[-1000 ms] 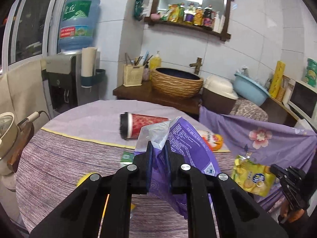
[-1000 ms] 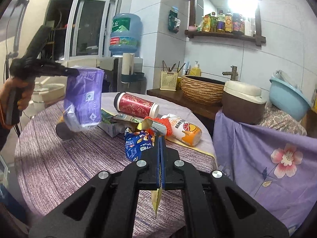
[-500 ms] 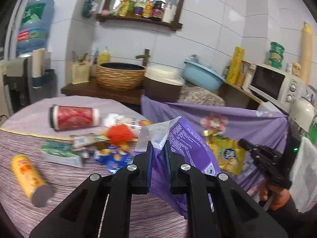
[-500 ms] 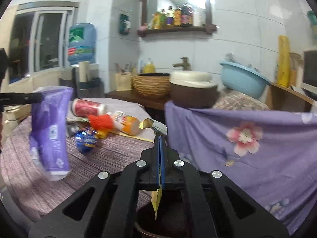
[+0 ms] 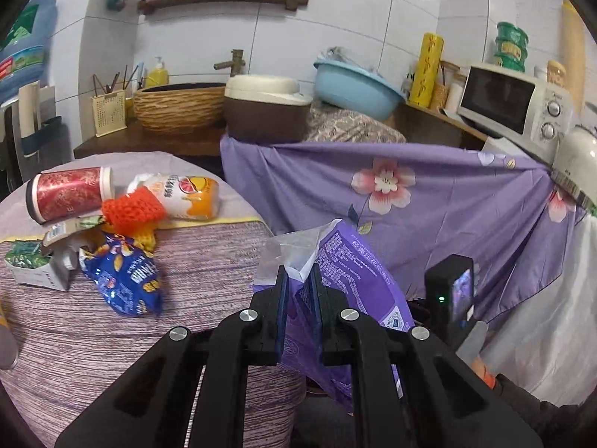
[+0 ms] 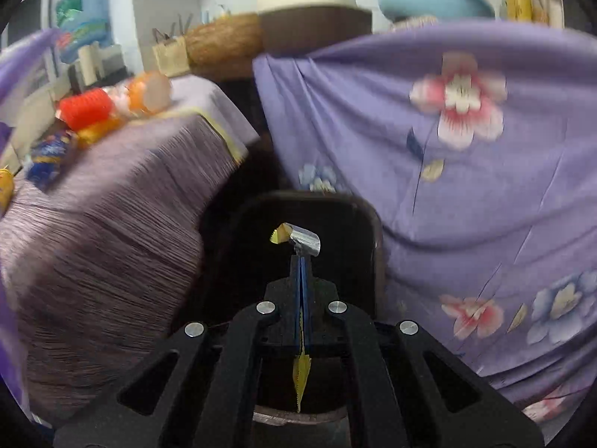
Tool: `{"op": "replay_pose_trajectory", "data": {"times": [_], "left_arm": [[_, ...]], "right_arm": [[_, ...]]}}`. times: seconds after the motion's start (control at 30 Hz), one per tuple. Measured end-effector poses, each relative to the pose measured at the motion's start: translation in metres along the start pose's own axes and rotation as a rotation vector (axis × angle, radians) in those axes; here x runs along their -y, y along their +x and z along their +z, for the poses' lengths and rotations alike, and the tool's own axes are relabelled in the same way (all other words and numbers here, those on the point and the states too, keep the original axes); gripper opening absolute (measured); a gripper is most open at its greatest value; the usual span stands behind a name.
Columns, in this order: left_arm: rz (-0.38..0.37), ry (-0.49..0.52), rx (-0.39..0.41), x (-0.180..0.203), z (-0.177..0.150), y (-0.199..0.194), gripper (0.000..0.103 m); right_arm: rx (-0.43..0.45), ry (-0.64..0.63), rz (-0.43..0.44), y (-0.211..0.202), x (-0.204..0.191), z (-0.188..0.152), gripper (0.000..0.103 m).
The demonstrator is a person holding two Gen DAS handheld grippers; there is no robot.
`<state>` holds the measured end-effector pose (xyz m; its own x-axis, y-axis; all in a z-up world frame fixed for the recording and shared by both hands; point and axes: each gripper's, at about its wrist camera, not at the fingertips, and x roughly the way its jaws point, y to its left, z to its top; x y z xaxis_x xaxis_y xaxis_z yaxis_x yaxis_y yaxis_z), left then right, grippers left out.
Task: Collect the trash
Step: 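Drop the wrapper into the black bin with the right tool while the left lifts the purple bag, then lower the purple bag into the black bin and open the left tool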
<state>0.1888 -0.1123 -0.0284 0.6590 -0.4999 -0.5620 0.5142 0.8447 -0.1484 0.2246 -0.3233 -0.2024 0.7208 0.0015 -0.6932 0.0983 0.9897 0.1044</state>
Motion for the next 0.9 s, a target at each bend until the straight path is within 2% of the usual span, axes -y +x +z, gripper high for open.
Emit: {"op": "replay_pose_trajectory", "data": {"times": [0.1, 0.23, 0.3, 0.33, 0.37, 0.5, 0.67, 0.83, 0.9], "left_arm": [[0.007, 0.014, -0.022, 0.004, -0.004, 0.011, 0.012], [0.021, 0.032, -0.047, 0.006, -0.008, 0.022, 0.012], [0.018, 0.033, -0.058, 0.008, -0.01, 0.026, 0.012], [0.017, 0.035, -0.061, 0.008, -0.011, 0.028, 0.012], [0.017, 0.037, -0.063, 0.01, -0.011, 0.029, 0.012], [0.037, 0.069, -0.058, 0.02, -0.011, 0.036, 0.012], [0.027, 0.105, -0.072, 0.038, -0.011, 0.051, 0.012], [0.044, 0.153, -0.088, 0.053, -0.012, 0.071, 0.012], [0.035, 0.157, -0.104, 0.059, -0.014, 0.083, 0.011]], "right_arm": [[-0.042, 0.015, -0.016, 0.018, 0.004, -0.009, 0.002], [-0.053, 0.037, -0.02, 0.019, 0.014, -0.015, 0.007], [-0.04, 0.045, -0.024, 0.015, 0.017, -0.015, 0.027], [-0.02, 0.052, -0.029, 0.01, 0.019, -0.015, 0.05], [0.004, 0.058, -0.045, 0.005, 0.022, -0.014, 0.061], [0.038, 0.077, -0.075, -0.014, 0.03, -0.009, 0.061], [0.108, 0.089, -0.184, -0.047, 0.052, -0.008, 0.068], [0.1, 0.106, -0.304, -0.059, 0.084, -0.014, 0.068], [0.089, 0.141, -0.315, -0.064, 0.097, -0.021, 0.068]]}}
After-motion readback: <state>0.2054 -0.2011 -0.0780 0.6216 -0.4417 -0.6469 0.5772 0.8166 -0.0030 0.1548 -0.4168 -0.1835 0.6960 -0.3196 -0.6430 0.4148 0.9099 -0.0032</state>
